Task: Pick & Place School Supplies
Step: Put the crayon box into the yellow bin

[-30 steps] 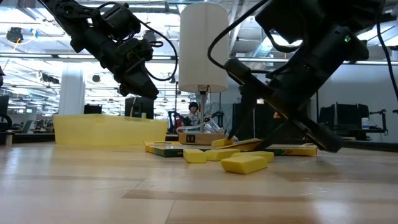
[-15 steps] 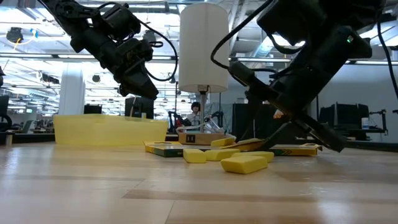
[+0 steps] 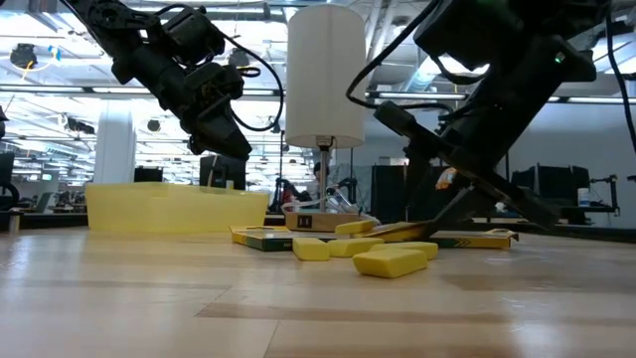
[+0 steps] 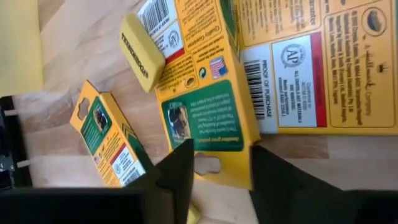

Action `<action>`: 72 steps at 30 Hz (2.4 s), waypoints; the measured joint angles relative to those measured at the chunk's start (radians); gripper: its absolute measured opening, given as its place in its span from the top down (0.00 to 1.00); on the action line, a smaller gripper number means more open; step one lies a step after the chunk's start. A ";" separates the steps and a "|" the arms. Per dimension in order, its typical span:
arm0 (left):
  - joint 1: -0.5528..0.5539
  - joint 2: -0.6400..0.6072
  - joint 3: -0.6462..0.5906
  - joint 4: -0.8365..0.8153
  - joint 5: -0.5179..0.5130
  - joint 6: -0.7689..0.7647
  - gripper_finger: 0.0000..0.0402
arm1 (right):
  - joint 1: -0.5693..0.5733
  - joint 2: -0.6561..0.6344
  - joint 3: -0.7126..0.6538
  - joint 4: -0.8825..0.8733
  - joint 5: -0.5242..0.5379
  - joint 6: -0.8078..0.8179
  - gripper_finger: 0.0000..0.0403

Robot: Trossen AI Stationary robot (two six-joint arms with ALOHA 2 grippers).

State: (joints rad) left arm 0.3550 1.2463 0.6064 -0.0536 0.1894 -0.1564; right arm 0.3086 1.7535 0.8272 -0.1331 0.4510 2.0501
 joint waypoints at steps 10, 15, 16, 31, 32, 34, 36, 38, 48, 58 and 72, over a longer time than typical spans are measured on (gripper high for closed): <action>0.000 0.000 0.000 0.000 0.000 -0.001 0.71 | -0.004 -0.002 0.003 0.032 0.001 -0.073 0.99; 0.000 0.000 0.000 0.004 0.002 -0.020 0.71 | -0.004 -0.037 0.005 0.113 -0.005 -0.160 1.00; 0.000 -0.002 0.000 0.008 0.009 -0.032 0.71 | -0.003 -0.055 0.006 0.109 -0.005 -0.178 1.00; 0.000 -0.118 0.000 0.267 0.105 -0.218 0.71 | -0.027 -0.417 0.013 -0.057 0.066 -0.416 1.00; 0.002 -0.133 0.000 0.265 0.101 -0.223 0.71 | -0.037 -0.430 0.013 -0.068 0.066 -0.435 1.00; 0.007 -0.158 0.000 0.247 0.095 -0.223 0.71 | -0.063 -0.444 0.013 -0.067 0.064 -0.478 1.00; 0.017 -0.178 0.000 0.209 0.095 -0.219 0.71 | -0.095 -0.446 0.013 -0.034 0.035 -0.535 1.00; 0.036 -0.206 -0.001 0.152 0.095 -0.216 0.71 | -0.130 -0.438 0.013 0.026 -0.007 -0.604 1.00; 0.183 -0.352 0.000 0.132 0.250 -0.344 0.71 | -0.229 -0.438 0.045 0.205 -0.130 -0.812 1.00; 0.269 -0.354 0.000 0.230 0.489 -0.516 0.69 | -0.267 -0.393 0.212 0.281 -0.239 -1.008 1.00; 0.269 -0.327 0.000 0.535 0.619 -0.775 0.68 | -0.248 -0.185 0.505 0.278 -0.448 -1.156 1.00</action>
State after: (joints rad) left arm 0.6243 0.9192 0.6060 0.4810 0.8080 -0.9319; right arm 0.0602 1.5684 1.3326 0.1446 0.0027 0.8944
